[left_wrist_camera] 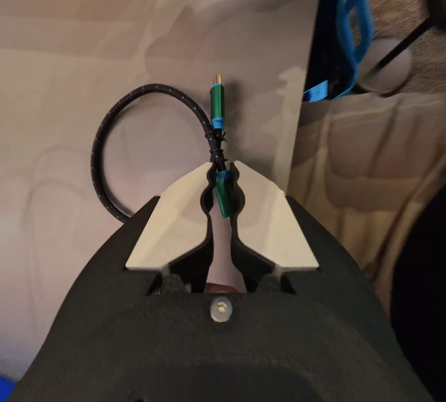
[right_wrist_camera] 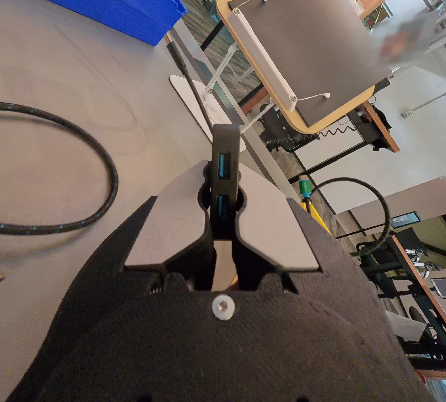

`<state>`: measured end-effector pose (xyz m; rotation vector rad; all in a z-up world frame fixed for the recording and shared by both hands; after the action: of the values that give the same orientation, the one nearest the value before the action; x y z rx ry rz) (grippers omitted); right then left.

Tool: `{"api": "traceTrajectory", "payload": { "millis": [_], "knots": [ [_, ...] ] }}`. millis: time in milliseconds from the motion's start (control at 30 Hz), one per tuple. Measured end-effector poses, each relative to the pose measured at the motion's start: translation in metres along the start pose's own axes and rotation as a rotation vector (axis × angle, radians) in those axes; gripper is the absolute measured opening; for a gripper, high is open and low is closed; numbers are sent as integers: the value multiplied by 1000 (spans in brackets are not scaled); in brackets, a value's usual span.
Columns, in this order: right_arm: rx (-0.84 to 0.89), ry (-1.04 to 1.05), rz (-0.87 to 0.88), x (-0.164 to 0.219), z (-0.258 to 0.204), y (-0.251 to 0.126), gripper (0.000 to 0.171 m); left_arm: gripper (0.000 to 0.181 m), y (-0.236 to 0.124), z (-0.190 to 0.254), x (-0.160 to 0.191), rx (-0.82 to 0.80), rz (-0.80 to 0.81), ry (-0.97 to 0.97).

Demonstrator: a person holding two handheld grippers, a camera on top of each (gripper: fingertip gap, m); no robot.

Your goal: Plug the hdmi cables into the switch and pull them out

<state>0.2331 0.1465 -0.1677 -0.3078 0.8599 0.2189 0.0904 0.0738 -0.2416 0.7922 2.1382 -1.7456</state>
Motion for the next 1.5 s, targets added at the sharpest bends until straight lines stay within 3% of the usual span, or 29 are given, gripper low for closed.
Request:
{"api": "traceTrajectory", "payload": {
  "millis": [33, 133, 267, 400, 500, 800, 1067, 1233, 1400, 1500],
  "knots": [
    [4, 1, 0, 0, 2, -1, 13, 10, -6, -2, -4, 27, 41, -31],
    [17, 11, 3, 1, 7, -4, 13, 10, -34, -7, -16, 212, 209, -118],
    [31, 18, 9, 0, 12, -8, 13, 10, -85, -42, -31, 526, 580, -468],
    [36, 26, 12, -1, 13, -8, 13, 9, -72, -89, 10, 612, 674, -803],
    [32, 22, 11, -3, 12, -8, 13, 10, -59, -102, 30, 599, 691, -911],
    [21, 19, 4, -1, 9, -5, 14, 7, -37, -112, 65, 300, 419, -908],
    [12, 14, -13, 1, 7, -3, 13, 44, -24, -125, 87, 21, 233, -865],
    [6, 18, -23, 3, 5, 0, 13, 53, -19, -135, 93, -159, 121, -793],
    [-2, 11, -21, 0, 2, 2, 13, 51, -4, -152, 95, -206, 20, -780],
    [-4, 8, -21, 0, 2, 2, 13, 31, 1, -158, 88, -194, -16, -724]
  ]
}}
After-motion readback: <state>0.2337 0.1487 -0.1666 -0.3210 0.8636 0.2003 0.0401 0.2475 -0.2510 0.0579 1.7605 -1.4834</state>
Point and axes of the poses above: each gripper's, where its closed fingertips meet, y out along the fingers, x out of its underside, z = x × y across the jaws, the point moved 5 cm from there along -y, back along the fingers, and after that the axes turned 8 degrees about y, right-handed, at the moved point
